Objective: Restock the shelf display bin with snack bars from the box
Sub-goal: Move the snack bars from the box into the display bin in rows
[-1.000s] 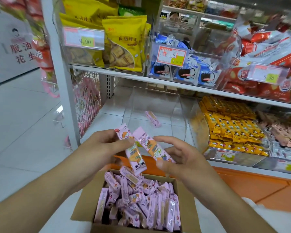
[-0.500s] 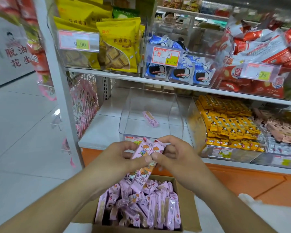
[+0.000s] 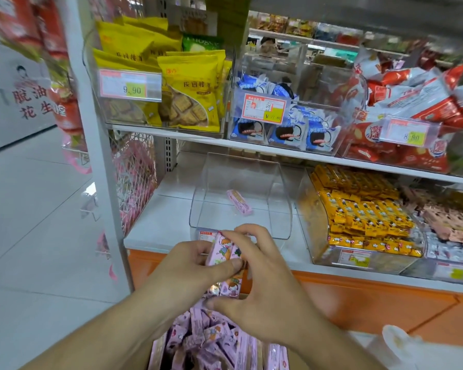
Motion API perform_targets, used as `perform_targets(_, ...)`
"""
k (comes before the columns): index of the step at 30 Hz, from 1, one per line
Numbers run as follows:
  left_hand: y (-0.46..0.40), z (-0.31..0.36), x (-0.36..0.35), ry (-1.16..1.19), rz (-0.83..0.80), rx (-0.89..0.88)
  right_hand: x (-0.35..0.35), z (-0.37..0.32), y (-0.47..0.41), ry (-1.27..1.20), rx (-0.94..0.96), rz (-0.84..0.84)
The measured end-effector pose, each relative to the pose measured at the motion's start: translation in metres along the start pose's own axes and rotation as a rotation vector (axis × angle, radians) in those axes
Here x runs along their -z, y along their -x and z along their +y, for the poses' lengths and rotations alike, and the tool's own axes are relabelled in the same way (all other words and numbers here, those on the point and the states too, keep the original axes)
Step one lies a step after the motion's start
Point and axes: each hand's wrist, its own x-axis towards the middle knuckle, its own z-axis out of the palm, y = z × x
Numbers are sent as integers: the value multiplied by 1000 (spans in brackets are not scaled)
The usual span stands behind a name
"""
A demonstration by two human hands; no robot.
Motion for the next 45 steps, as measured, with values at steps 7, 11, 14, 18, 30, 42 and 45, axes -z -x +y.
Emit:
perform_targets(7,-63,6,36,-115,153,-121,23,32,-76,68,-6,101)
perform_targets(11,-106,-11,65,-722,256,-392,25,78,-169,183,-58,77)
perform_targets(14,-134,-38,74,-868,165,-416,4,119,-231,273,-70,-41)
perform_targets(18,-141,-55,80,-908,178,-522,-36,166,-290,377,-61,-139)
perform_targets(30,-145,-65,89,-924,196,-609,-45,181,-291,367,-28,-14)
perform_targets(42,-133,-55,87,-867,111,-514,-20,194,-262,197,-436,63)
perform_targets(45,-133,-53,85,-874,113,-498,-18,191,-263,-80,-566,185)
